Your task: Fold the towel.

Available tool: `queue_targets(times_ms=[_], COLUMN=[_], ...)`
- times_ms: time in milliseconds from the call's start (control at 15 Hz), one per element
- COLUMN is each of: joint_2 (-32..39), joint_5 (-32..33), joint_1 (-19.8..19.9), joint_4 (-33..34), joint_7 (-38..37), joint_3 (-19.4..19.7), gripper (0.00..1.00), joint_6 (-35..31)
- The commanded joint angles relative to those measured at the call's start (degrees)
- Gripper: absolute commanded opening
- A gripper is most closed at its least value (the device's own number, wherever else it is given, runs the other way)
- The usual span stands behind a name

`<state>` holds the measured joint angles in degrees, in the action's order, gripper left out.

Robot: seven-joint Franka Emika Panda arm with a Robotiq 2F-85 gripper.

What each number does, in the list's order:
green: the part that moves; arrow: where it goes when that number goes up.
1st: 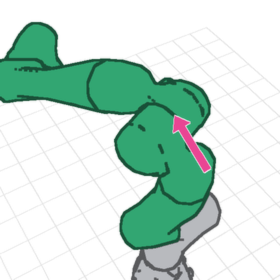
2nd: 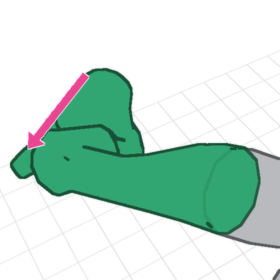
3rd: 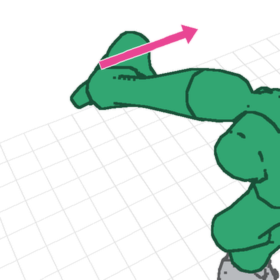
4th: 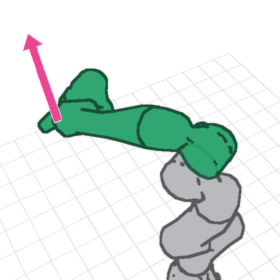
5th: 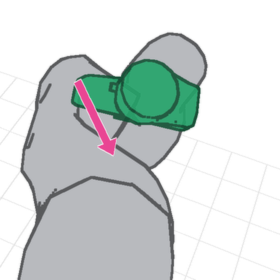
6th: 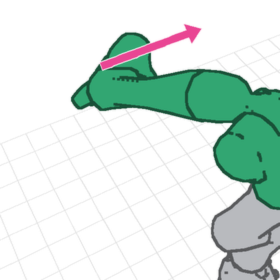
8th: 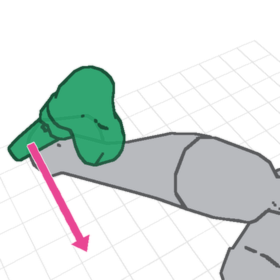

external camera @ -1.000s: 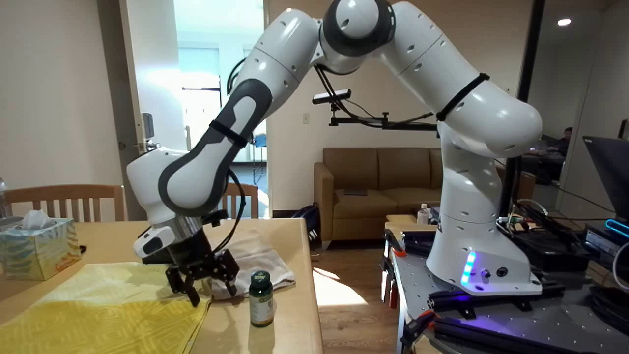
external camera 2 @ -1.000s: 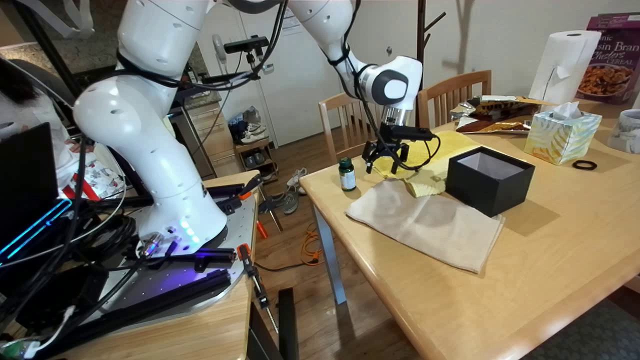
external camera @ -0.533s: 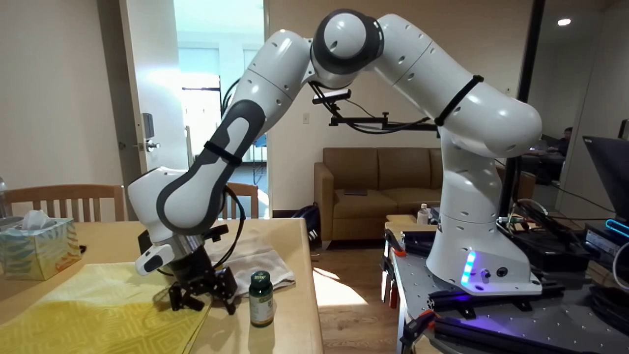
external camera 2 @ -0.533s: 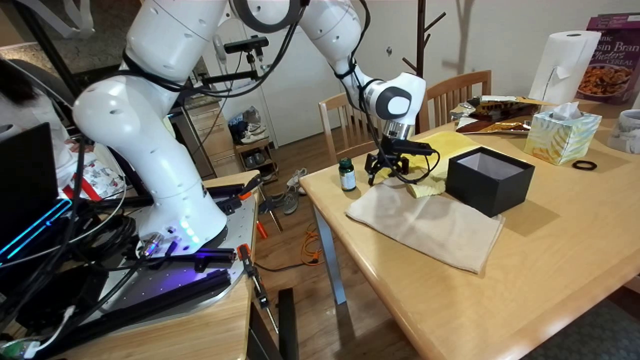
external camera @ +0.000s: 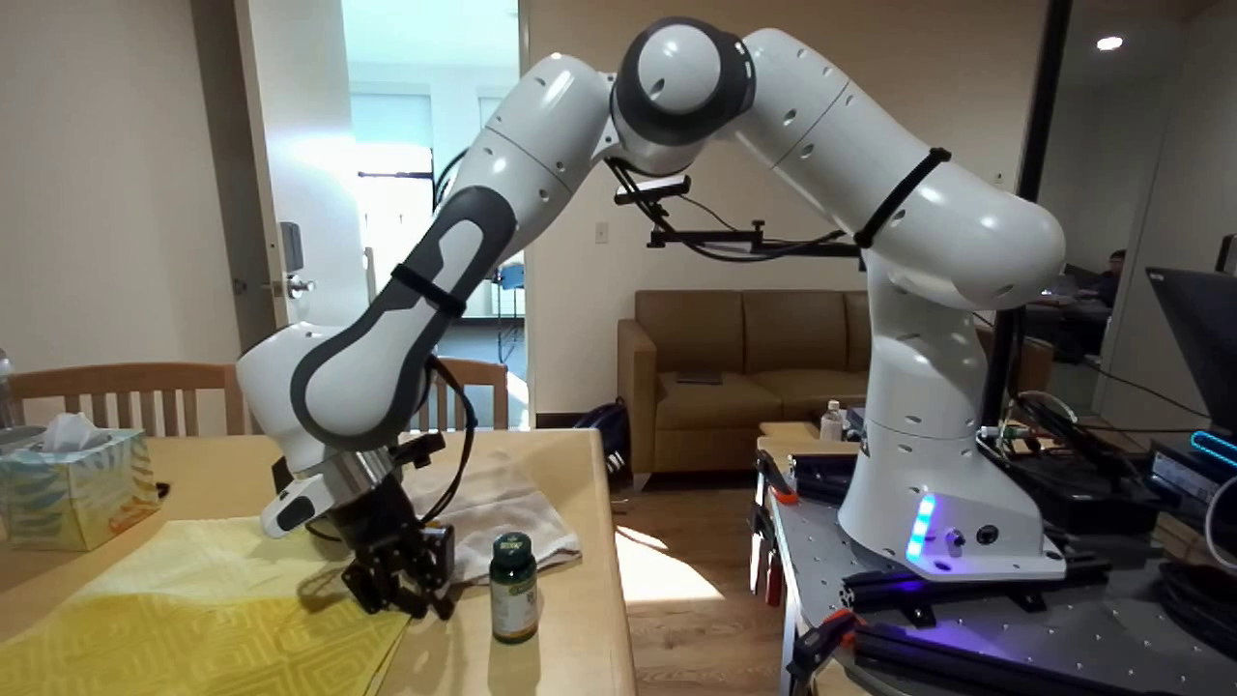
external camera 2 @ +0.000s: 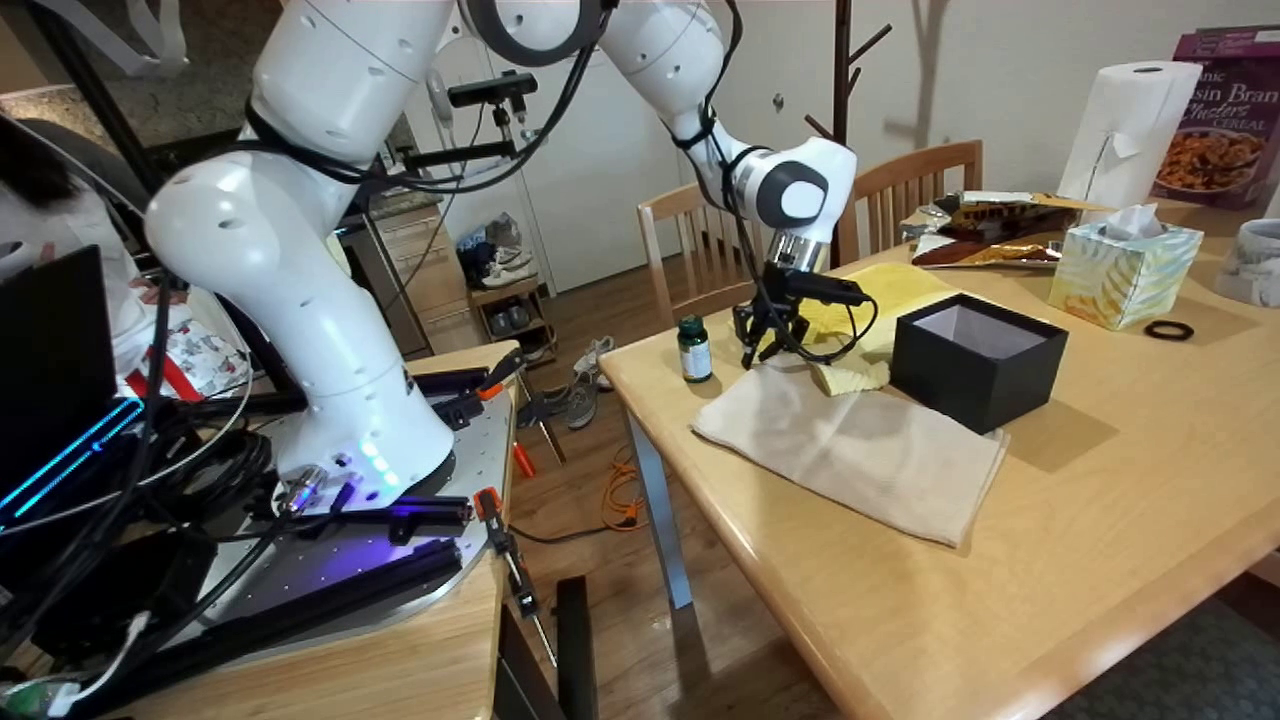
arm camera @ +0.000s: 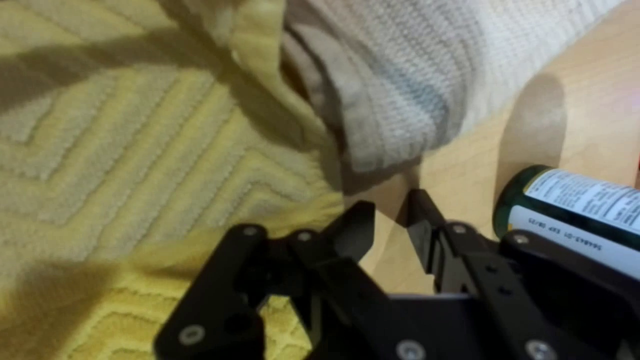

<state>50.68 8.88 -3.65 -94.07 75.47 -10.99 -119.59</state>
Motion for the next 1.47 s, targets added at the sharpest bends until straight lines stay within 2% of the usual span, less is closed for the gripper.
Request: queue_targets(times_ms=[0, 67, 200, 333, 600, 867, 1133, 1400], joint_2=[1.68, 1.65, 0.93, -0.52, -5.72, -8.24, -6.91, -8.66], joint_5=[-1.66, -1.7, -2.24, -2.15, -2.48, -4.67, -6.26, -5.46], joint_1=[0.91, 0.91, 0.79, 0.41, 0.6, 1.49, 2.85, 2.59], joint_4=[1.17, 1.16, 0.19, -1.19, -6.58, -10.2, -10.43, -13.76], joint_7=[0.82, 0.73, -0.21, -0.8, -2.11, -1.82, 0.82, -2.08], joint_3=[-1.14, -1.13, -1.24, -1.21, -2.16, -3.63, -4.55, -3.15], gripper=[0.49, 0.49, 0.59, 0.72, 0.98, 1.0, 1.0, 1.0], joint_6=[-0.65, -0.71, -1.52, -2.02, -7.7, -14.36, -16.76, -19.87])
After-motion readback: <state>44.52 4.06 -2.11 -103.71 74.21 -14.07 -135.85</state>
